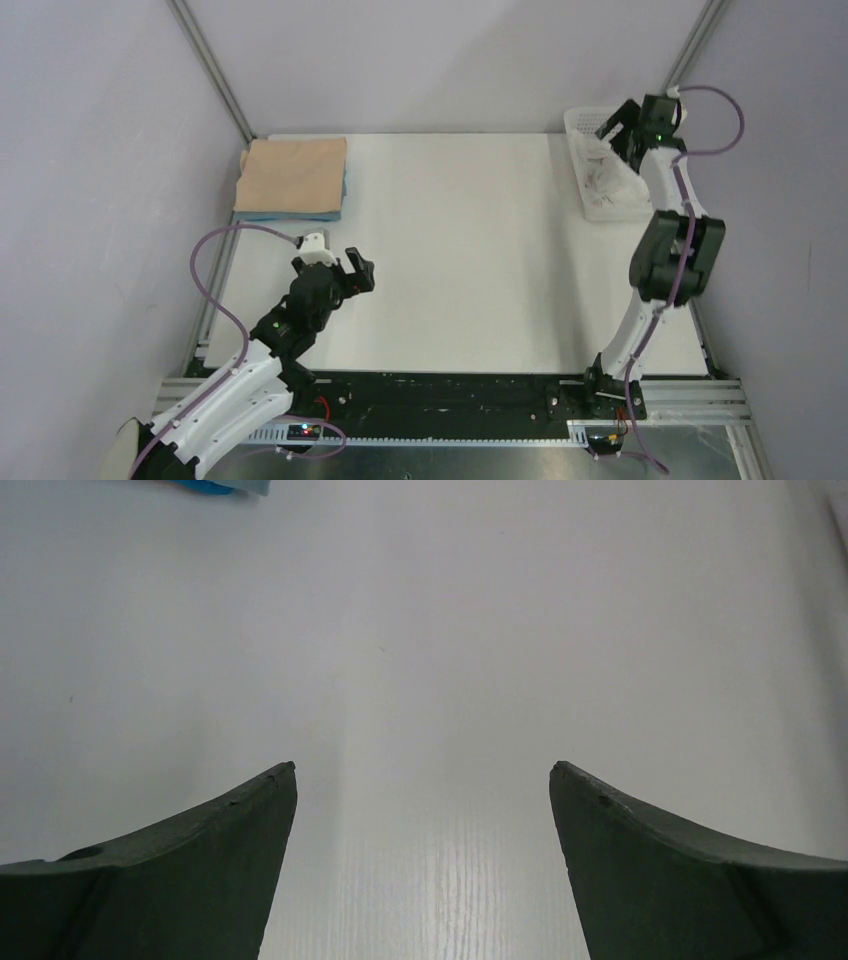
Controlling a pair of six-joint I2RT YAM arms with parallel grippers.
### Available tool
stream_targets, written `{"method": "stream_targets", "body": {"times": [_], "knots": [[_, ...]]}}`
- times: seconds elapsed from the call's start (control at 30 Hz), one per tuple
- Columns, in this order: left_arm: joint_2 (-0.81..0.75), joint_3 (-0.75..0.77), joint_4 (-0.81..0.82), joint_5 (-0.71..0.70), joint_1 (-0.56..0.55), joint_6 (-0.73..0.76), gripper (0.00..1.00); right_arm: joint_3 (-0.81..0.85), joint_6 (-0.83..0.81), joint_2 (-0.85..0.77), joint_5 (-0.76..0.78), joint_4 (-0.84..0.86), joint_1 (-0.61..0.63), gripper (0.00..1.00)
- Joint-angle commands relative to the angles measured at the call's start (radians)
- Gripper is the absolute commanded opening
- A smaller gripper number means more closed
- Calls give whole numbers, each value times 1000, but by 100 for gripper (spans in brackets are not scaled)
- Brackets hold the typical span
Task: Fold and stack the t-shirts
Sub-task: Grab crumpled tshirt from bin with the right arm
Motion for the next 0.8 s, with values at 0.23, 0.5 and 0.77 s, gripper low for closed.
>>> {"method": "stream_targets", "body": {"times": [0.23,0.5,0.77], "knots": [[57,52,61,-75,-1,42,100,682,67,512,-401,-118,-9,92],[67,51,57,-78,-2,37,100,652,78,551,-313,-94,-6,85],[70,58,51,-87,-1,34,100,614,106,584,-354,-59,-8,54]]}}
